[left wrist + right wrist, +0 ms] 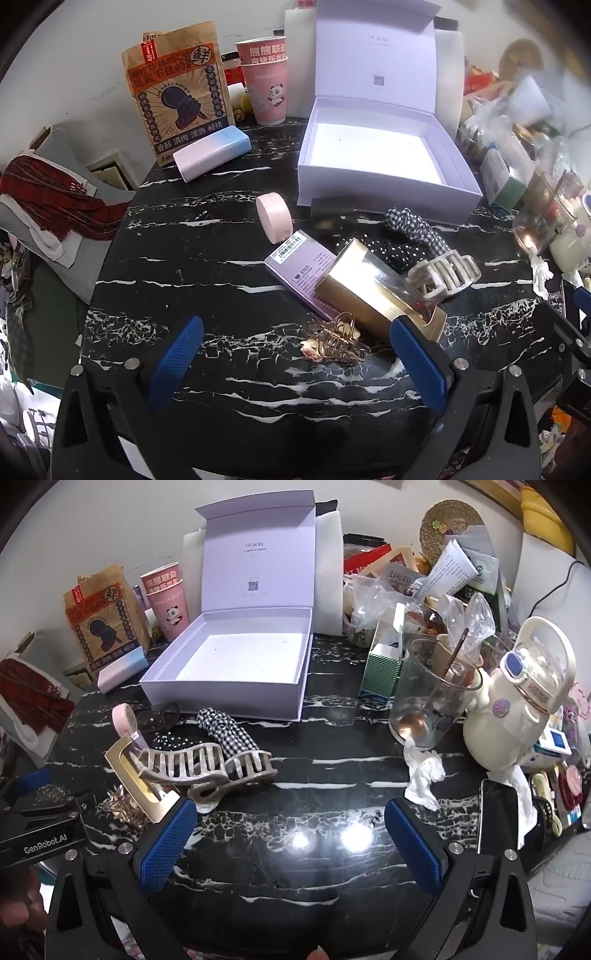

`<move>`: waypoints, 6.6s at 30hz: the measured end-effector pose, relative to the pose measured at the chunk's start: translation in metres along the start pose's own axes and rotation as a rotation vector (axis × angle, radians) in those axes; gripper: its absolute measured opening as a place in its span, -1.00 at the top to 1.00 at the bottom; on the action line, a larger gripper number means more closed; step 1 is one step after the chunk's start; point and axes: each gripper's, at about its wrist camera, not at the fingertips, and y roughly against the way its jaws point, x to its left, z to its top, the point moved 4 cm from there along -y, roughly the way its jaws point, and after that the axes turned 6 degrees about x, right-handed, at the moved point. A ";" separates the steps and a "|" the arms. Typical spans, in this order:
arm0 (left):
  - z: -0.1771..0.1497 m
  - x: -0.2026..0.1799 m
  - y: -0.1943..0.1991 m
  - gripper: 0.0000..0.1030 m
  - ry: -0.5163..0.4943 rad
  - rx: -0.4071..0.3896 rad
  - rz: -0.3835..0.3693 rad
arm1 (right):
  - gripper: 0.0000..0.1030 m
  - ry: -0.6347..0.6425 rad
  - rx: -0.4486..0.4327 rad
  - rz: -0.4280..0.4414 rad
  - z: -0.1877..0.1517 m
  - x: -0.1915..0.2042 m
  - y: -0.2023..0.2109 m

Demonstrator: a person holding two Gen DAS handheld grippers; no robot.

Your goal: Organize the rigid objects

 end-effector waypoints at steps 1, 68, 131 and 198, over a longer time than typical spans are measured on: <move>0.000 0.000 0.000 -1.00 -0.001 0.000 -0.002 | -1.00 0.000 0.001 -0.001 0.000 0.000 0.000; -0.001 -0.004 0.008 -1.00 -0.023 -0.033 -0.014 | -1.00 0.001 -0.011 0.002 0.000 0.000 0.001; -0.022 -0.012 -0.066 -0.23 -0.158 0.016 -0.235 | -1.00 0.010 0.109 0.271 -0.005 0.020 -0.065; -0.028 0.009 -0.058 -0.03 -0.096 -0.052 -0.218 | -0.98 -0.017 -0.090 0.291 0.016 0.038 -0.095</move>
